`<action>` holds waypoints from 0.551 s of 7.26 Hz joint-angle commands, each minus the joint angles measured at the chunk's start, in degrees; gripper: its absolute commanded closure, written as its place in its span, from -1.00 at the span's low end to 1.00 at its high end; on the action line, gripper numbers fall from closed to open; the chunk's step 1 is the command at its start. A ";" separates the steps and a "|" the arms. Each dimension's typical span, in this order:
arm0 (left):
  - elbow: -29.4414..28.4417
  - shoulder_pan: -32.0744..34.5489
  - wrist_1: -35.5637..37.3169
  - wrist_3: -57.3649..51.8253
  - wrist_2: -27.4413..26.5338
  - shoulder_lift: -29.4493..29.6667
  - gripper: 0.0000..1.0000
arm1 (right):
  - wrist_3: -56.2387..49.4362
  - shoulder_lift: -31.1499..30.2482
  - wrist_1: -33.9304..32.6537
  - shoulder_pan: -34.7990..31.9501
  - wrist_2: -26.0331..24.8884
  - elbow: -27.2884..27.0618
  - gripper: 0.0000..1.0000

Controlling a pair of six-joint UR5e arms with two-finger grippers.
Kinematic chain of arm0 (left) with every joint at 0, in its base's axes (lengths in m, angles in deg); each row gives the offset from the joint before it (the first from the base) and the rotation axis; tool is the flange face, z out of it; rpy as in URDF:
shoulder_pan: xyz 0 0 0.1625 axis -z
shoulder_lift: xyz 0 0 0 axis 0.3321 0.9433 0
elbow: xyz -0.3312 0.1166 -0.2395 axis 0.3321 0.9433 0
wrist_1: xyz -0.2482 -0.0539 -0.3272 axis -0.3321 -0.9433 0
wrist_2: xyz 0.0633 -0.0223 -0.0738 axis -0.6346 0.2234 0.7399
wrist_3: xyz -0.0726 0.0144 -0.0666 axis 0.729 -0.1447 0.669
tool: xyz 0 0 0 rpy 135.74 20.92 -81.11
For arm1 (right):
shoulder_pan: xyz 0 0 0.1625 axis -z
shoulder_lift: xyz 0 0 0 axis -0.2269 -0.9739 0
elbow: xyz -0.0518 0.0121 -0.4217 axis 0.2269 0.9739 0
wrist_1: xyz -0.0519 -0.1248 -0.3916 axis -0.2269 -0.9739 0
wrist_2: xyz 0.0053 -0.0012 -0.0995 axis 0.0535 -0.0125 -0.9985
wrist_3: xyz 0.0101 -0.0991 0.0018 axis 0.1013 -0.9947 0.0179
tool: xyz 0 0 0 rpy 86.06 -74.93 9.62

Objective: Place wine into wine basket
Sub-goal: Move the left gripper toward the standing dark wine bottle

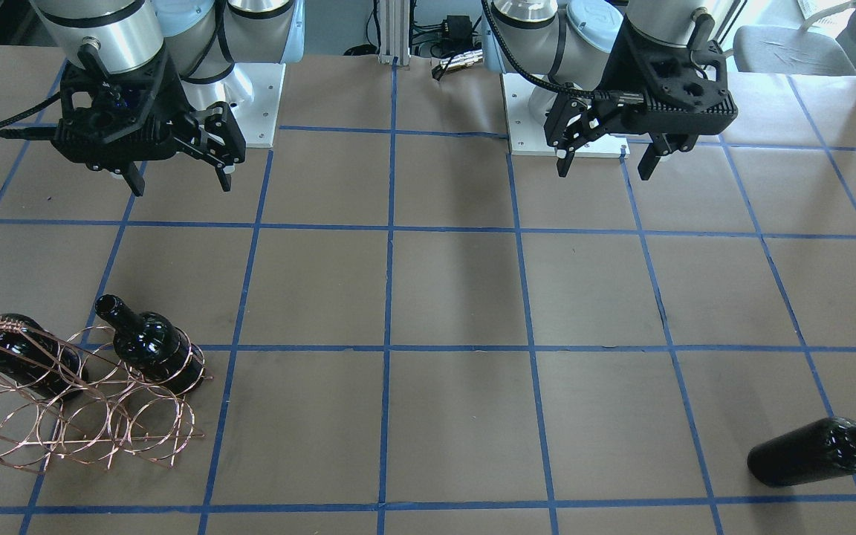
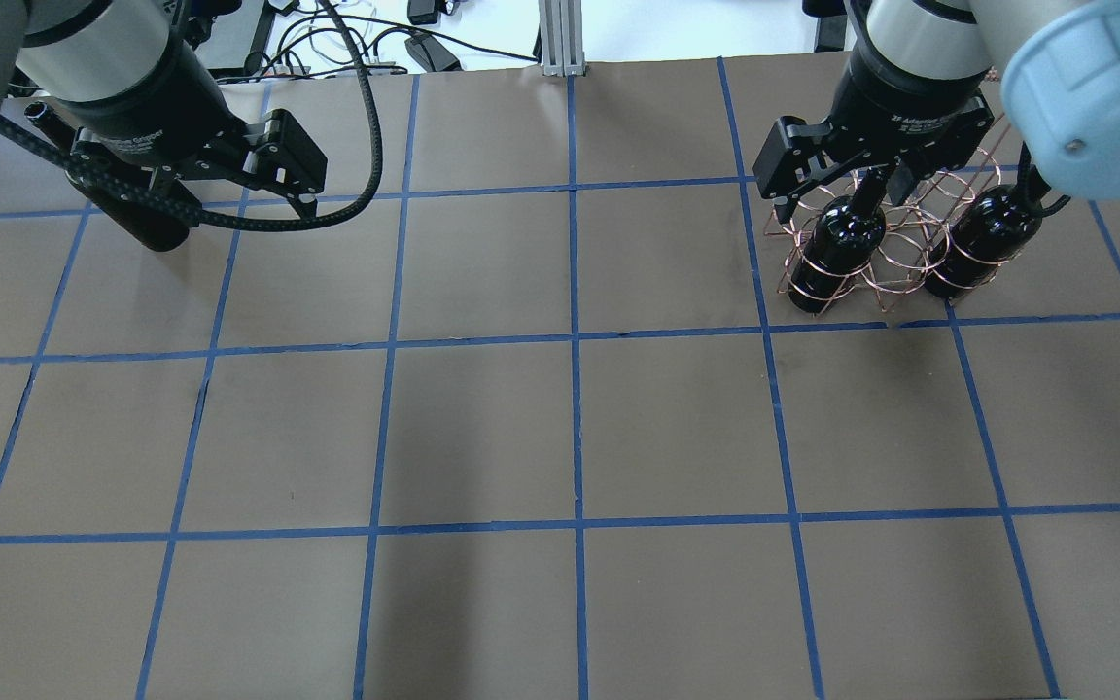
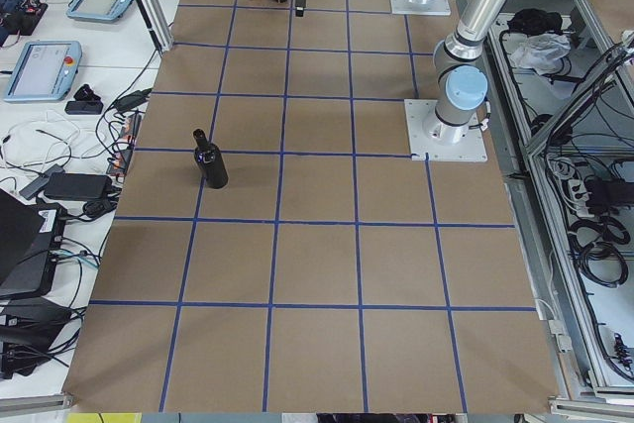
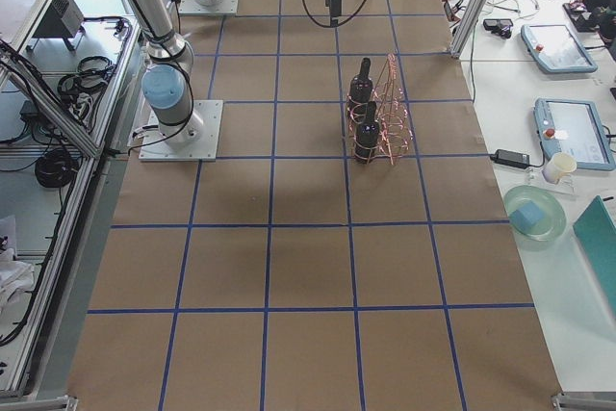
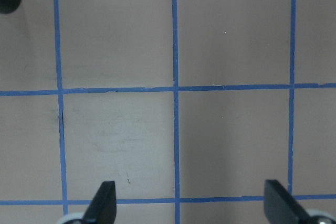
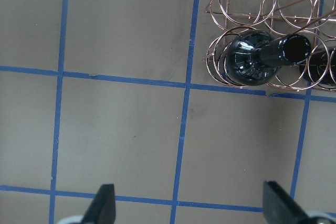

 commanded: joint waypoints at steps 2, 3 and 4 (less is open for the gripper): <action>0.18 -0.07 -0.38 0.29 -0.04 -0.32 -1.00 | 0.00 0.00 0.00 0.00 0.00 0.00 -1.00; 0.18 -0.60 -2.21 0.29 -0.04 -0.24 -1.00 | 0.00 0.00 0.09 0.00 0.00 0.00 -1.00; 0.18 -0.60 -2.31 0.29 -0.04 0.11 -1.00 | 0.00 0.00 0.09 0.00 0.00 0.00 -1.00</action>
